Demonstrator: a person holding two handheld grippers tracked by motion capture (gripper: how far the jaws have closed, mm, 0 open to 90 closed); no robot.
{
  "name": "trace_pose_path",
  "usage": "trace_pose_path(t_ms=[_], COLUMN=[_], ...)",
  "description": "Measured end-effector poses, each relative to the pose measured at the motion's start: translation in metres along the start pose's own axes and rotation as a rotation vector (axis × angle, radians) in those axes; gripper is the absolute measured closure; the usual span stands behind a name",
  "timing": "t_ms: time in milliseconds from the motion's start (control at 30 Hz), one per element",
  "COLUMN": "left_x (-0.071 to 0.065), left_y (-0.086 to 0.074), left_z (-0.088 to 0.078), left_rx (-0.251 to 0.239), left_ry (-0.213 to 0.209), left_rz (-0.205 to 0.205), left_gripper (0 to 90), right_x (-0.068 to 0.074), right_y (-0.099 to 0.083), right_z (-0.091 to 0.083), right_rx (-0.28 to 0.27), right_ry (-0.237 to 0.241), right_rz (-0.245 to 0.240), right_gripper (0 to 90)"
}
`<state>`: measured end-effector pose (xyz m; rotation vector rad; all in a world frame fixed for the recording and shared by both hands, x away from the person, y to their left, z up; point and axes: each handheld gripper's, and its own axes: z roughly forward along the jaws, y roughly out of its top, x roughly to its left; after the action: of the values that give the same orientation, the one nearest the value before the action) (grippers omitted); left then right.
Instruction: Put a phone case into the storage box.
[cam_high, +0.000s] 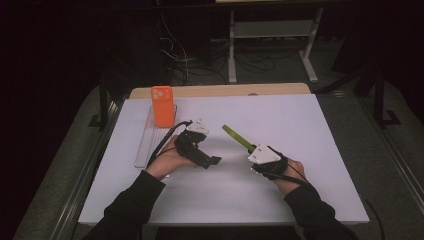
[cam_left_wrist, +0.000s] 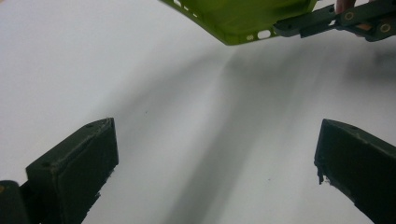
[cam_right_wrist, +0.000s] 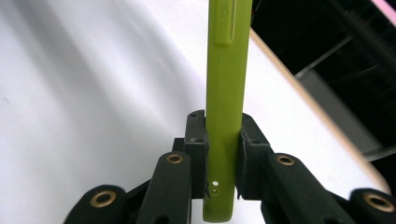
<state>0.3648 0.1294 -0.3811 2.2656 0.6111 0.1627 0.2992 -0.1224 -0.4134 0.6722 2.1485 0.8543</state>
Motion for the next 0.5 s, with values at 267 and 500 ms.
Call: trace_pose_path(t_ms=[267, 500], left_x=[0.001, 0.004], left_y=[0.000, 0.000], left_z=[0.000, -0.003], left_rx=[-0.004, -0.001], left_ry=[0.003, 0.013], left_rz=[-0.026, -0.041], left_gripper=[0.0, 0.0], right_x=[-0.017, -0.028], right_y=[-0.004, -0.010], right_z=[0.002, 0.005], right_rx=[-0.008, -0.011], right_ry=[0.137, 0.211], right_rz=[0.257, 0.472], right_gripper=[76.0, 76.0])
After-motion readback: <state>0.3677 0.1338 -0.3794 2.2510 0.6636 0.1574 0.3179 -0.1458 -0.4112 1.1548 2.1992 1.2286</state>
